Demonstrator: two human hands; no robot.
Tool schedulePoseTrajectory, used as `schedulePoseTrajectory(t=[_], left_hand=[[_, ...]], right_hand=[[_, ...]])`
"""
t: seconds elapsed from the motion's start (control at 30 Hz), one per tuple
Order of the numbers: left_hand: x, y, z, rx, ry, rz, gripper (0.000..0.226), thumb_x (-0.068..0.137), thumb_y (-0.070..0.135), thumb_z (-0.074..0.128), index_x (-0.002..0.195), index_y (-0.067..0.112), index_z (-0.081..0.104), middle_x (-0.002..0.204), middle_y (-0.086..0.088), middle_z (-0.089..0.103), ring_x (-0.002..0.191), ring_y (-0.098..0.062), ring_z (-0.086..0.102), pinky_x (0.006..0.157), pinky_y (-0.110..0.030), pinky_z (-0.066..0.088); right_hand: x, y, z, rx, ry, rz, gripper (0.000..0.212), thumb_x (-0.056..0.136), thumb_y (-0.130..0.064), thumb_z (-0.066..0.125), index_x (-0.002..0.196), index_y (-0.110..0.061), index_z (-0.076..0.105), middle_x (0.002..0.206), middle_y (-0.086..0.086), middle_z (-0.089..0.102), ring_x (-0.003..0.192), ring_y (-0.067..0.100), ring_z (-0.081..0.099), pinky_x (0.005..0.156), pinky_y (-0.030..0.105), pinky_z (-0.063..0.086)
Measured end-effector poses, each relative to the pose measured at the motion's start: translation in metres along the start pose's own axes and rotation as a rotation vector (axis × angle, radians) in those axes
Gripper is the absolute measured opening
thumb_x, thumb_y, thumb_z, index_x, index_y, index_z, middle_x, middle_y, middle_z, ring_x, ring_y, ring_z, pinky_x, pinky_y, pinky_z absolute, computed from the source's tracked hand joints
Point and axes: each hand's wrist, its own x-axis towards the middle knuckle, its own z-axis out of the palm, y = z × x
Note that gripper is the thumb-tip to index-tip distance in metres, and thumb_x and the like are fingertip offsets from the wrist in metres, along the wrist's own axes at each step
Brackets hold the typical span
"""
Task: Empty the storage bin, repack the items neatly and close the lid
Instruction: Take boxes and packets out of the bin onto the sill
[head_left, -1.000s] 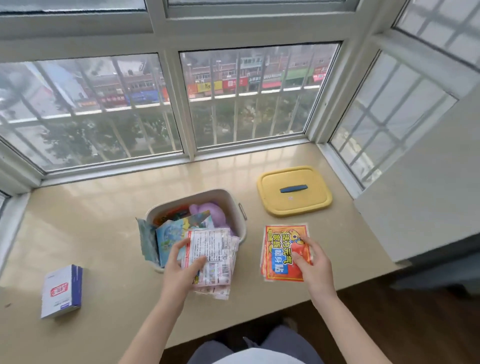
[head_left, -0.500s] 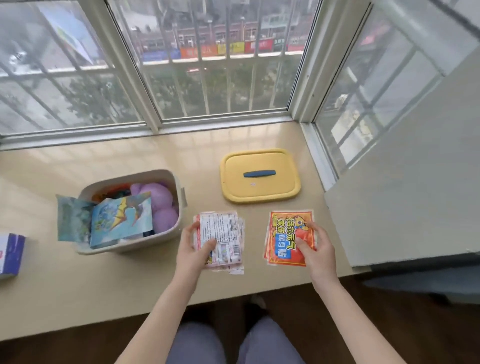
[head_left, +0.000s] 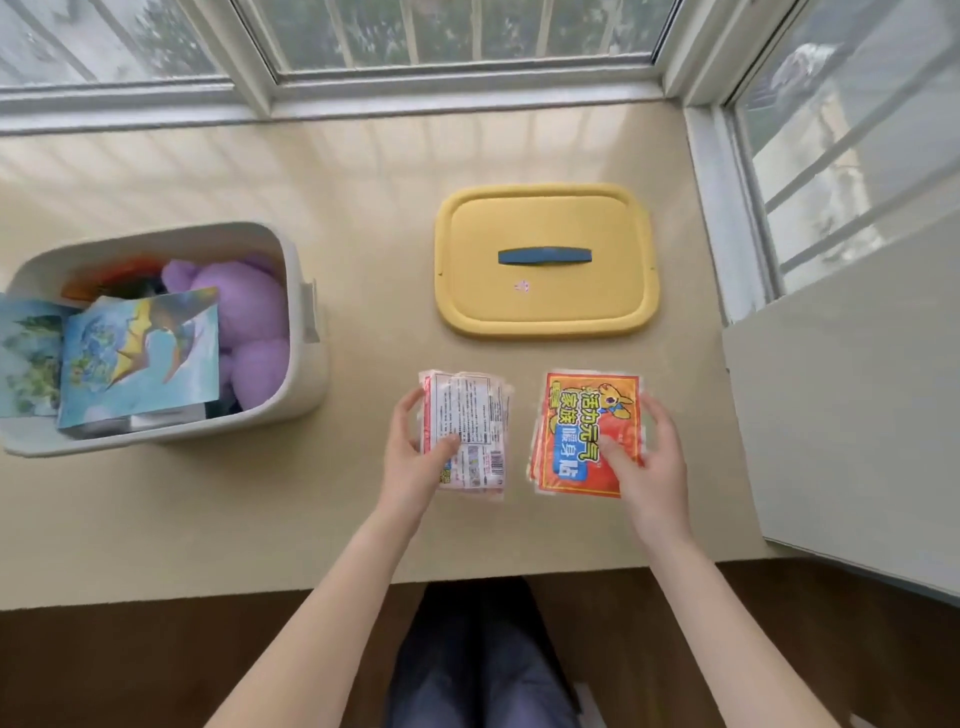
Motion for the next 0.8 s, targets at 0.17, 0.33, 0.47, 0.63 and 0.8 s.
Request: schedulePoseTrajectory(t=[0.17,0.33,0.47,0.63,0.8], left_hand=[[0.037,-0.043,0.021,0.016,0.040,0.026,0.067,0.085,0.001,0.063,0.136,0.037,0.039,0.111,-0.003,0.069,0.084,-0.013,0.071,0.070,-0.026,0.058],[0.043,-0.066,0.023,0.023,0.074,0.021,0.068,0.086,0.001,0.065,0.139,0.032,0.035,0.111,-0.001,0.070,0.091,-0.007,0.070,0.077,-0.024,0.057],[0.045,-0.070,0.024,0.161,0.126,0.049,0.064,0.083,0.010,0.071,0.137,0.028,0.041,0.120,0.006,0.063,0.103,0.000,0.061,0.092,-0.026,0.051],[0.047,-0.075,0.031,0.344,0.164,0.105,0.063,0.081,0.016,0.074,0.137,0.017,0.045,0.121,0.000,0.050,0.108,-0.015,0.053,0.096,-0.029,0.044],[0.046,-0.080,0.024,0.532,0.151,0.178,0.048,0.083,0.025,0.070,0.128,0.015,0.056,0.106,0.000,0.059,0.098,-0.020,0.054,0.088,-0.039,0.047]], right_hand=[[0.035,0.052,0.018,-0.032,-0.037,-0.007,0.059,0.090,-0.001,0.065,0.139,-0.027,0.044,0.133,0.002,0.058,0.100,0.014,0.070,0.070,0.026,0.059],[0.041,0.078,0.023,-0.087,0.005,-0.002,0.069,0.090,-0.001,0.065,0.147,-0.027,0.036,0.143,-0.003,0.050,0.108,0.010,0.066,0.075,0.021,0.058],[0.040,0.077,0.031,-0.084,-0.021,0.001,0.064,0.090,0.003,0.062,0.145,-0.024,0.040,0.126,-0.018,0.057,0.107,0.005,0.065,0.072,0.015,0.054],[0.041,0.077,0.041,-0.076,-0.042,-0.014,0.063,0.090,0.006,0.060,0.142,-0.024,0.044,0.130,-0.002,0.061,0.105,0.012,0.067,0.077,0.023,0.057],[0.036,0.067,0.031,-0.093,-0.007,-0.069,0.061,0.091,0.003,0.061,0.141,-0.029,0.046,0.133,0.004,0.061,0.110,0.016,0.066,0.086,0.036,0.058]])
